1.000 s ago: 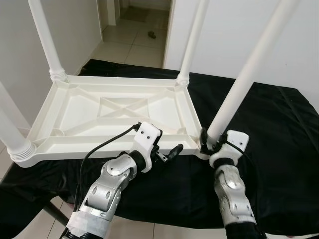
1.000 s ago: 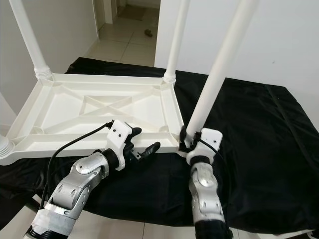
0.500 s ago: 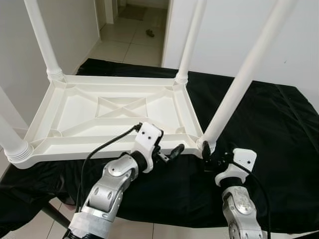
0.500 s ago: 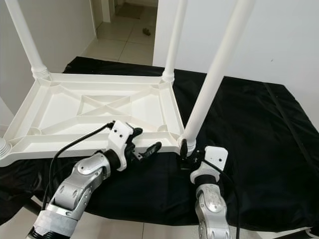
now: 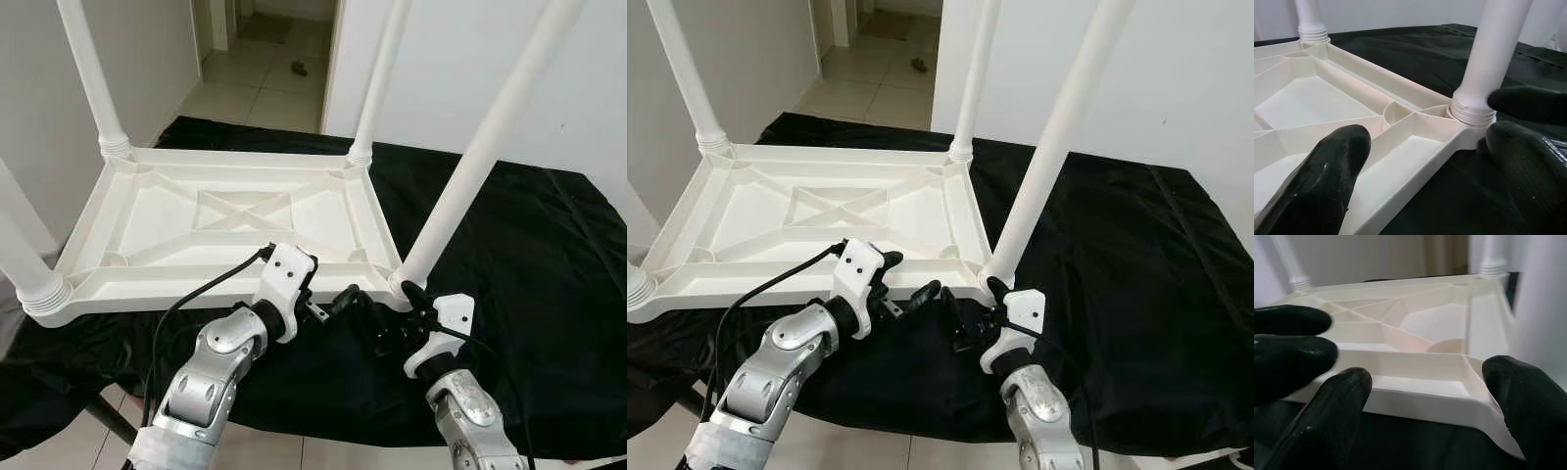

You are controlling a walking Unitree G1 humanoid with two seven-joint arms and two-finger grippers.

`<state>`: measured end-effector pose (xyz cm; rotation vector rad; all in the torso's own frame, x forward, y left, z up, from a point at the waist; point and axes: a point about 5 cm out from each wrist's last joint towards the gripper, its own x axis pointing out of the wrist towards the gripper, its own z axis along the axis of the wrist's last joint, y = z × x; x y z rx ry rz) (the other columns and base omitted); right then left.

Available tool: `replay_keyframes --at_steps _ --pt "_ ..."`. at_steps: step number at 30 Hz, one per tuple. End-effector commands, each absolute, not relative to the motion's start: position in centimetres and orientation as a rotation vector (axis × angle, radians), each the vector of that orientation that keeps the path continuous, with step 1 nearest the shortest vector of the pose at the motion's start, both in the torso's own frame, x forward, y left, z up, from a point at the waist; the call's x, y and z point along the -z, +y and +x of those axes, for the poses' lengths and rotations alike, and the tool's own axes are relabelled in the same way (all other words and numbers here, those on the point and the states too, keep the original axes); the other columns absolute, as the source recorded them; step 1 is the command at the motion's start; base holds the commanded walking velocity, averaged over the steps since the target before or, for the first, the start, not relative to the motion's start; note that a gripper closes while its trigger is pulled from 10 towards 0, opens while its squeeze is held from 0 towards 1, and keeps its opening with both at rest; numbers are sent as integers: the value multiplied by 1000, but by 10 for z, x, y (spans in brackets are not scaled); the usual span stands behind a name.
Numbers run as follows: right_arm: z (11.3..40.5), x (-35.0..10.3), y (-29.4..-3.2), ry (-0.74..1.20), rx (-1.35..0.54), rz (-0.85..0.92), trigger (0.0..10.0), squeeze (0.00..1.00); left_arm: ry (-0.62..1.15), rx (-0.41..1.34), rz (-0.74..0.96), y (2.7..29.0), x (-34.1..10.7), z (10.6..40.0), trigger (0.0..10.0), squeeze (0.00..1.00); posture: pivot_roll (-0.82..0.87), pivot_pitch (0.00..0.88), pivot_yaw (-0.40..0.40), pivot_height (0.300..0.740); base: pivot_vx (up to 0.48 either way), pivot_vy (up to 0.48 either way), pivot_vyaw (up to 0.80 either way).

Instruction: Building children table

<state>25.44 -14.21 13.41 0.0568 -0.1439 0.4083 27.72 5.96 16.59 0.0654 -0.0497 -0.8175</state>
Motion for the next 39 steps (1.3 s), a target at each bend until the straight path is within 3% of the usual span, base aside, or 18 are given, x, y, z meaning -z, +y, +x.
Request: replay_keyframes --at_steps 1,19,26,30,39 --pt "260 -134 -148 -128 -441 54 10000 0 -40 746 75 62 -165 277 10000 0 45 51 -62 740 0 0 0" --pt "306 -144 -196 -131 -395 -35 10000 0 6 753 228 68 -157 269 10000 0 62 70 -63 740 0 0 0" --pt "302 -141 -189 -134 -422 -4 10000 0 15 671 275 75 -156 275 10000 0 63 73 -63 740 0 0 0" --pt "282 -135 -169 -146 -460 58 10000 0 23 528 332 90 -157 292 10000 0 52 74 -53 740 0 0 0" --pt "263 -135 -161 -152 -457 90 10000 0 52 463 329 96 -154 303 10000 0 25 72 -38 740 0 0 0"
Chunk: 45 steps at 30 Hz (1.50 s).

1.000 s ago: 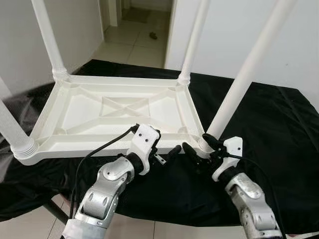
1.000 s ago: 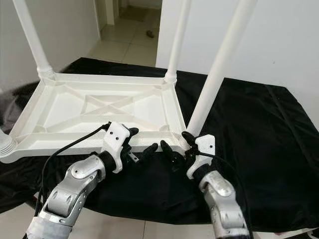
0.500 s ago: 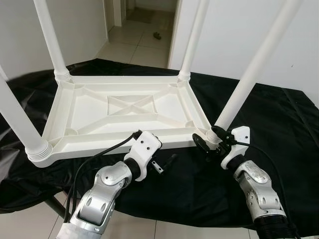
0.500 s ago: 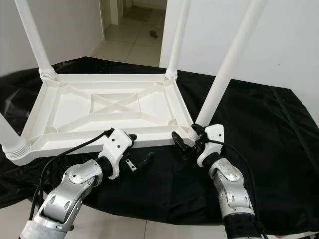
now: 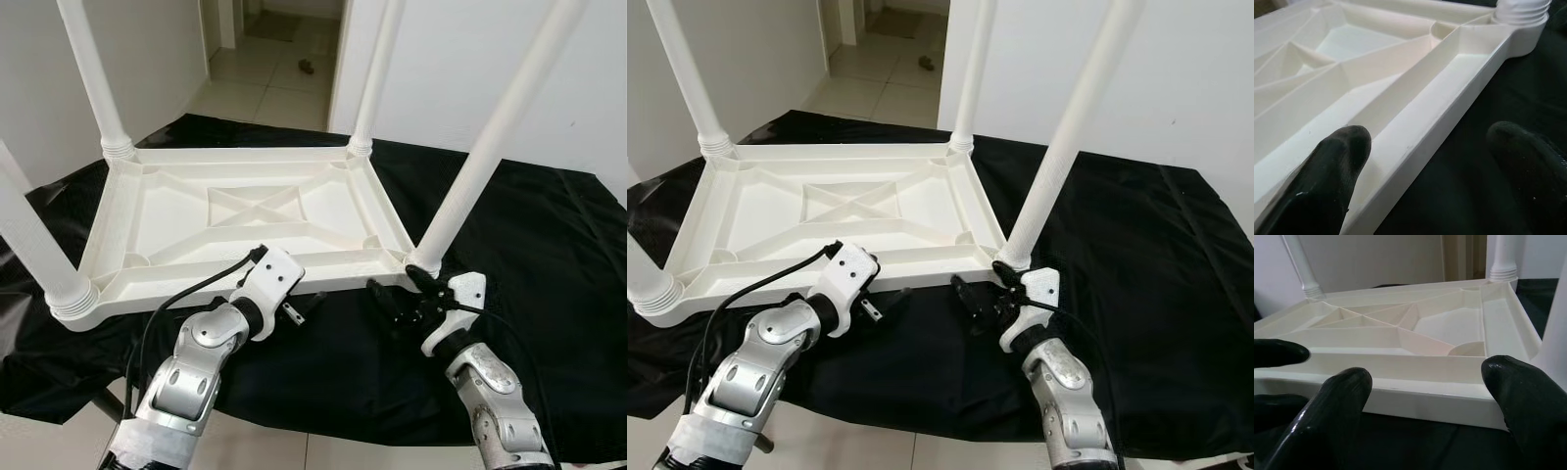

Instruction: Building children table

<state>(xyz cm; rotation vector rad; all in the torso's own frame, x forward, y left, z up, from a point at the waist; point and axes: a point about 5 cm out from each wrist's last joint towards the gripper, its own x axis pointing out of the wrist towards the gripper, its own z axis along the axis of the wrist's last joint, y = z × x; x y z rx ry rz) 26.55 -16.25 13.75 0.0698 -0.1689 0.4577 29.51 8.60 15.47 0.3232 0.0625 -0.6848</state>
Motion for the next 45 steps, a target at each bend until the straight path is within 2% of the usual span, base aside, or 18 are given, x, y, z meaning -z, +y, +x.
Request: replay_keyframes --at_steps 1,2,14,24,25,26,27,35,45 --pt "263 -135 -161 -152 -457 90 10000 0 52 463 329 96 -154 303 10000 0 25 72 -38 740 0 0 0" --pt "254 -137 -160 -157 -441 102 10000 0 78 453 343 95 -151 310 10000 0 8 73 -31 740 0 0 0" --pt "247 -144 -163 -164 -381 117 10000 0 155 462 383 83 -139 328 10000 0 -27 69 -13 740 0 0 0" --pt "247 -145 -156 -158 -364 137 10000 0 267 330 349 97 -130 342 10000 0 -21 62 -7 740 0 0 0" --pt "249 -146 -155 -160 -357 142 10000 0 265 302 334 102 -131 344 2314 0 -15 59 -11 740 0 0 0" --pt "250 -146 -154 -162 -353 146 10000 0 263 285 324 105 -132 345 2314 0 -15 59 -11 740 0 0 0" --pt "251 -146 -153 -163 -349 149 10000 0 260 274 320 107 -133 345 78 0 -14 58 -11 740 0 0 0" --pt "255 -148 -146 -169 -321 164 10000 0 269 195 276 114 -133 348 0 0 -10 58 -14 740 0 0 0" --pt "261 -150 -144 -179 -280 174 10000 0 234 174 244 104 -141 348 0 0 -10 62 -16 740 0 0 0"
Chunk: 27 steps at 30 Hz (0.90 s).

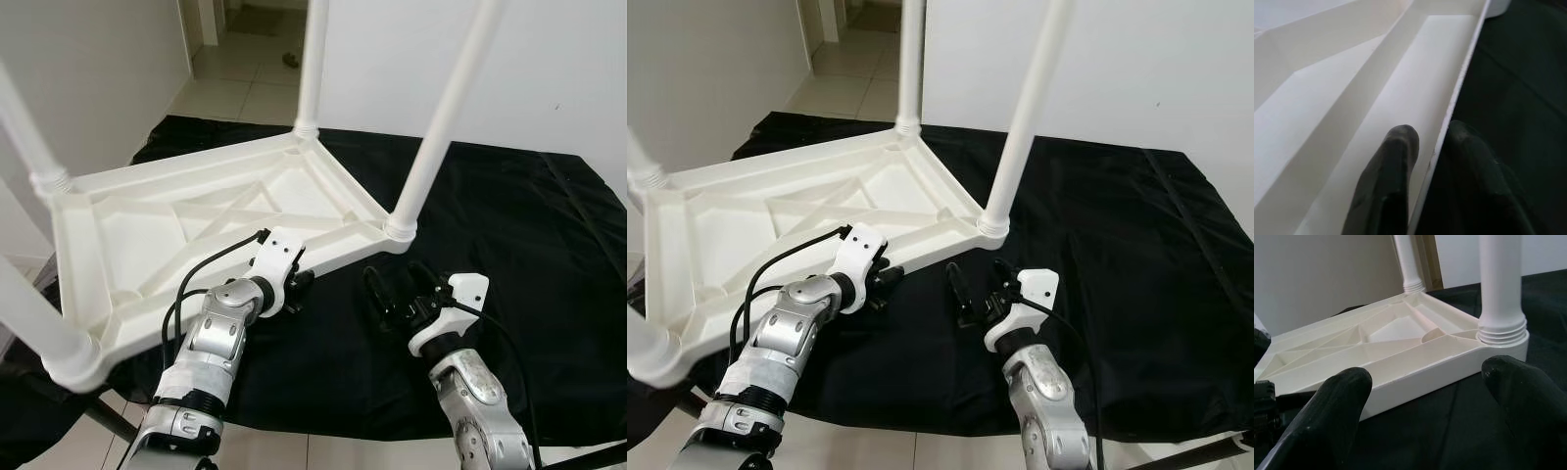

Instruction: Building children table

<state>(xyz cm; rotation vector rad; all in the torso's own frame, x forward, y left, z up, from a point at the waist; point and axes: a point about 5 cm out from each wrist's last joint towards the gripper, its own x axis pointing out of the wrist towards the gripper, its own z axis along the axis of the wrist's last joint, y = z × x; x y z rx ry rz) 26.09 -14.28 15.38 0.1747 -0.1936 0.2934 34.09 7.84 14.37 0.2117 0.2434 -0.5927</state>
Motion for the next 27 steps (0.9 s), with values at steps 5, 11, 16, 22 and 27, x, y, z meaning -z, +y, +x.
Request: replay_keyframes --at_steps 5,11,16,22,27 --pt "269 -152 -140 -187 -259 177 10000 0 203 196 234 90 -147 347 0 0 -6 63 -14 740 0 0 0" --pt "276 -152 -138 -179 -233 176 10000 0 160 245 215 76 -153 347 9020 0 0 61 -12 740 0 0 0" --pt "283 -148 -143 -149 -157 136 10000 0 82 337 200 63 -164 343 10000 0 7 61 -9 740 0 0 0" --pt "287 -147 -149 -140 -113 117 10000 0 -20 426 207 57 -178 336 10000 0 12 62 -9 740 0 0 0" --pt "287 -146 -149 -149 -119 114 10000 0 -21 450 182 63 -178 329 10000 1000 23 67 -10 740 0 0 0"
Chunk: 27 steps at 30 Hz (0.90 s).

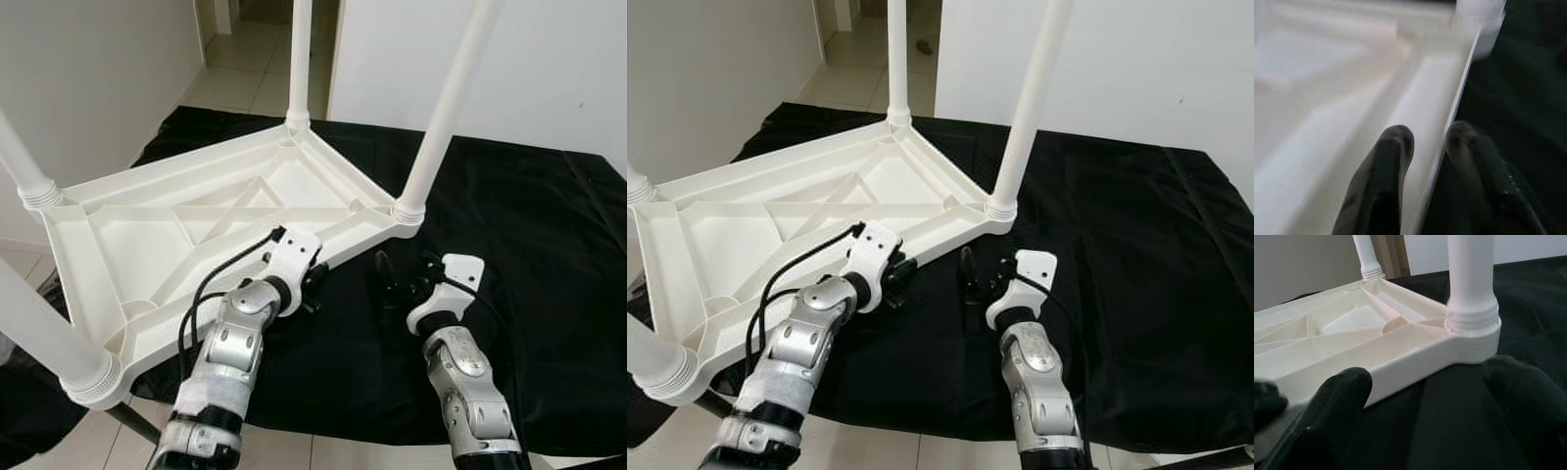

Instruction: Building children table

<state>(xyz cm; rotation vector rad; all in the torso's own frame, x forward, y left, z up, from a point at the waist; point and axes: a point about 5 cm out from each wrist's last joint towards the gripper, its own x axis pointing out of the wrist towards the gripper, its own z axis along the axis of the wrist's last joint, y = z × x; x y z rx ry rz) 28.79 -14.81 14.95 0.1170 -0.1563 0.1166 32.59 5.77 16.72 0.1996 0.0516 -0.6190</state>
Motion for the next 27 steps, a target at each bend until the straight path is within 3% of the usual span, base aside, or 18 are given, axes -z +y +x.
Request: replay_keyframes --at_steps 1,2,4,5,17,23,27 --pt "287 -146 -149 -149 -118 114 10000 0 -18 448 177 63 -178 328 10000 1000 23 67 -10 740 0 0 0" --pt "287 -146 -148 -148 -122 116 10000 0 -19 447 207 63 -177 328 10000 937 25 68 -11 740 0 0 0" --pt "287 -146 -147 -147 -124 118 10000 0 -21 448 231 63 -177 327 10000 937 25 68 -11 740 0 0 0" --pt "287 -145 -147 -146 -124 118 10000 0 -22 452 238 62 -177 326 10000 0 29 71 -14 740 0 0 0" --pt "287 -143 -146 -138 -125 110 10000 0 -12 475 256 71 -180 315 10000 0 42 69 -16 740 0 0 0" --pt "288 -140 -146 -132 -131 107 10000 0 51 435 325 98 -167 294 10000 0 68 69 -26 740 0 0 0" --pt "288 -140 -145 -131 -136 107 10000 0 71 425 353 102 -163 292 10000 0 69 69 -27 740 0 0 0"
